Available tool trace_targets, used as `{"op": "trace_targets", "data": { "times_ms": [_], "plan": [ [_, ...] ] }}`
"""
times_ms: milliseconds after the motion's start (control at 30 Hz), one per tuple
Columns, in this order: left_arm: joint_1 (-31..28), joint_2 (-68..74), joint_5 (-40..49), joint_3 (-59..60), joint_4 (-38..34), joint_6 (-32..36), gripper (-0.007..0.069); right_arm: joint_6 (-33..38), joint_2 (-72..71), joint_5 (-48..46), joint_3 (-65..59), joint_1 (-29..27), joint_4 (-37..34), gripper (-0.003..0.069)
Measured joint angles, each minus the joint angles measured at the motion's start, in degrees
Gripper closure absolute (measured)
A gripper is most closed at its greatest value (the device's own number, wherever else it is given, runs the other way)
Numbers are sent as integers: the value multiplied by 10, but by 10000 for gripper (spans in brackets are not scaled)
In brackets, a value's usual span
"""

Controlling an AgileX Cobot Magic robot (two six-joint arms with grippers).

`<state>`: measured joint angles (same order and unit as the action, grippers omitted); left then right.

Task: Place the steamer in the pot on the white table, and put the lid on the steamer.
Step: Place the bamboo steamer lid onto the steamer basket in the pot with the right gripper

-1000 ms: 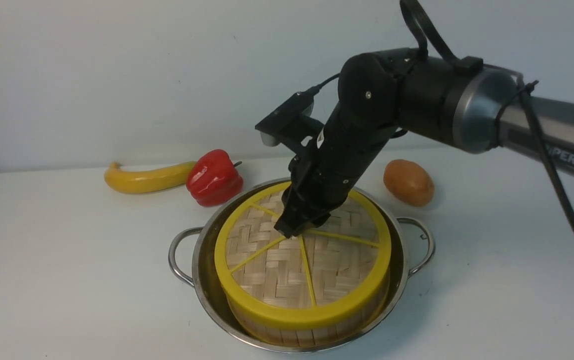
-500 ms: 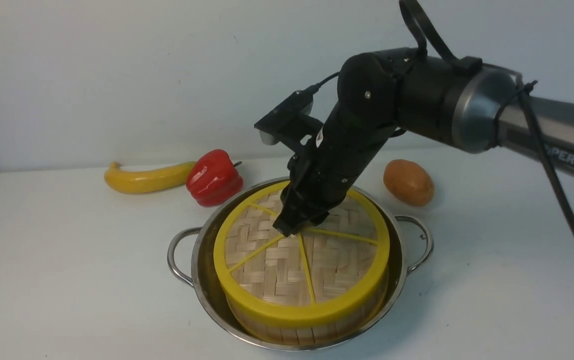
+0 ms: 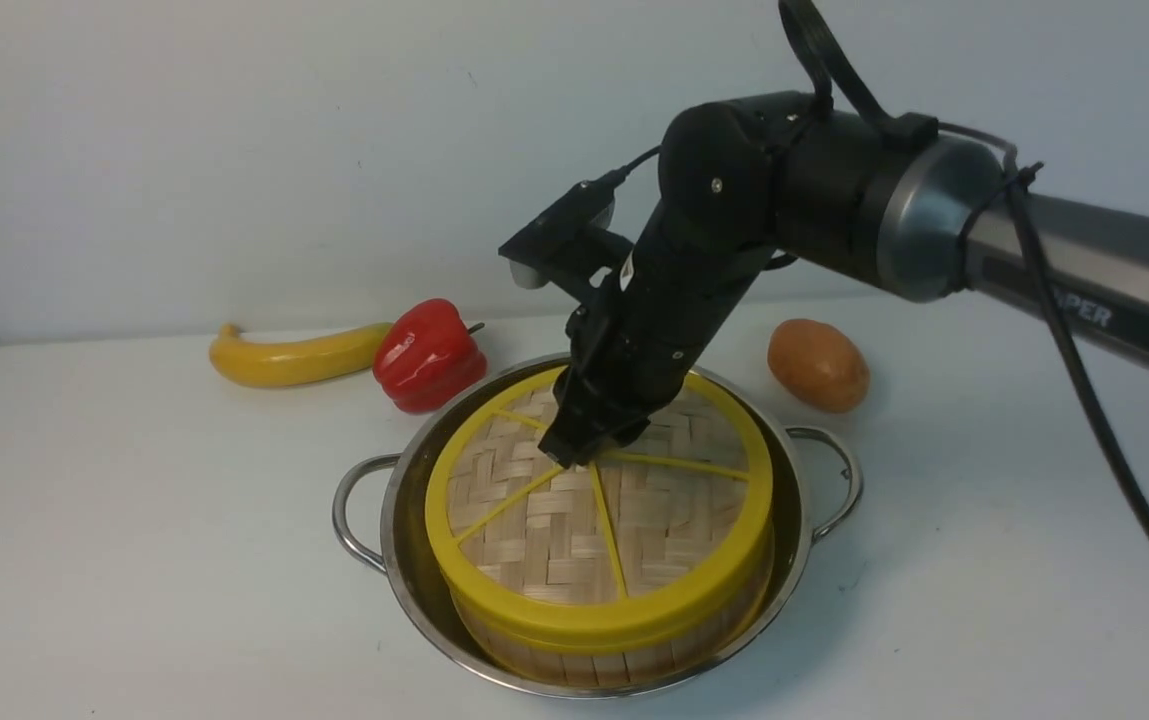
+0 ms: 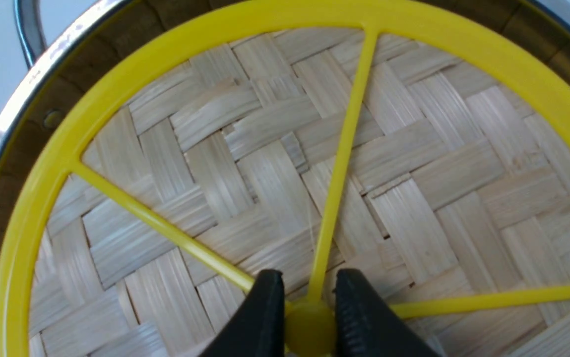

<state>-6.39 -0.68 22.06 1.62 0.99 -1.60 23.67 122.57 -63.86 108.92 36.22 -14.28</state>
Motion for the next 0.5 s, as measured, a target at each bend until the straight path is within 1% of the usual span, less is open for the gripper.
{"op": "trace_targets", "data": {
  "times_ms": [500],
  "plan": [
    [0,0,0,0,0,0,377,-1,1,-3,0,0,0,547]
  ]
}}
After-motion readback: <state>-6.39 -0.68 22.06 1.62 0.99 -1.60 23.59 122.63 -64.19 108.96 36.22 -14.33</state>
